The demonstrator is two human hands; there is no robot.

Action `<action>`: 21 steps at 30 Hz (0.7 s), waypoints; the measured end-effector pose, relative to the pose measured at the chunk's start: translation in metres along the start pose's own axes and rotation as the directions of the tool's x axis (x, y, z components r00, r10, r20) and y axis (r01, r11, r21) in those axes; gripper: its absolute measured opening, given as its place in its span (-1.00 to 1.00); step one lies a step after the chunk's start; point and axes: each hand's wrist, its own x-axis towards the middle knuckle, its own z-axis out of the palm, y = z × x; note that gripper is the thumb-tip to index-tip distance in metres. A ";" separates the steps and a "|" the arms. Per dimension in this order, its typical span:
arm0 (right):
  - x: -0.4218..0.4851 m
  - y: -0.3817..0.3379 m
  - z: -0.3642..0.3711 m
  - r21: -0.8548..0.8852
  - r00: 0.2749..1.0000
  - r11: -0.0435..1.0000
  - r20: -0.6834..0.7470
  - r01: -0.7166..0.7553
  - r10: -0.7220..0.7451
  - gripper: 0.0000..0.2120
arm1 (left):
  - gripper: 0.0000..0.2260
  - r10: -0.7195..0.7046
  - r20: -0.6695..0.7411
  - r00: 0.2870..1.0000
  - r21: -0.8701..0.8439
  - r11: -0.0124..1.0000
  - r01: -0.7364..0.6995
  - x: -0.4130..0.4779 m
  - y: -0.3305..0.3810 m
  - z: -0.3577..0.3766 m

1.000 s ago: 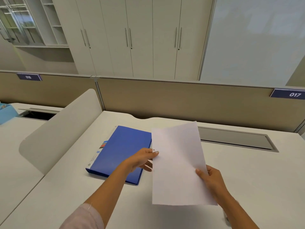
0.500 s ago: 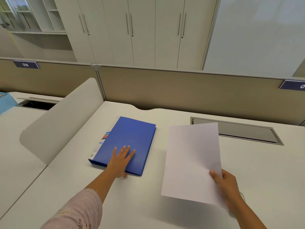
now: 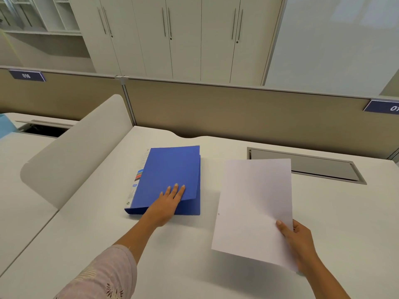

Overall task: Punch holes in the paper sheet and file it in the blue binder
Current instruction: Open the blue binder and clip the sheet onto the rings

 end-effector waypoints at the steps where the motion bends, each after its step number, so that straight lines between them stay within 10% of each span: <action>1: -0.001 0.000 -0.002 0.005 1.000 1.000 -0.004 -0.001 0.001 -0.91 | -0.32 -0.015 -0.052 0.999 -0.045 0.999 0.013 0.000 0.006 -0.004; 9: -0.004 -0.005 -0.025 0.035 0.999 0.999 -0.048 0.013 -0.011 -0.90 | -0.59 -0.002 -0.617 0.787 -0.324 0.912 -0.252 -0.024 0.053 -0.013; 21: 0.000 -0.007 -0.062 0.016 0.987 0.998 -0.153 0.062 -0.059 -0.86 | -0.46 -0.208 -0.658 0.723 -0.669 0.602 -0.436 -0.090 0.122 -0.014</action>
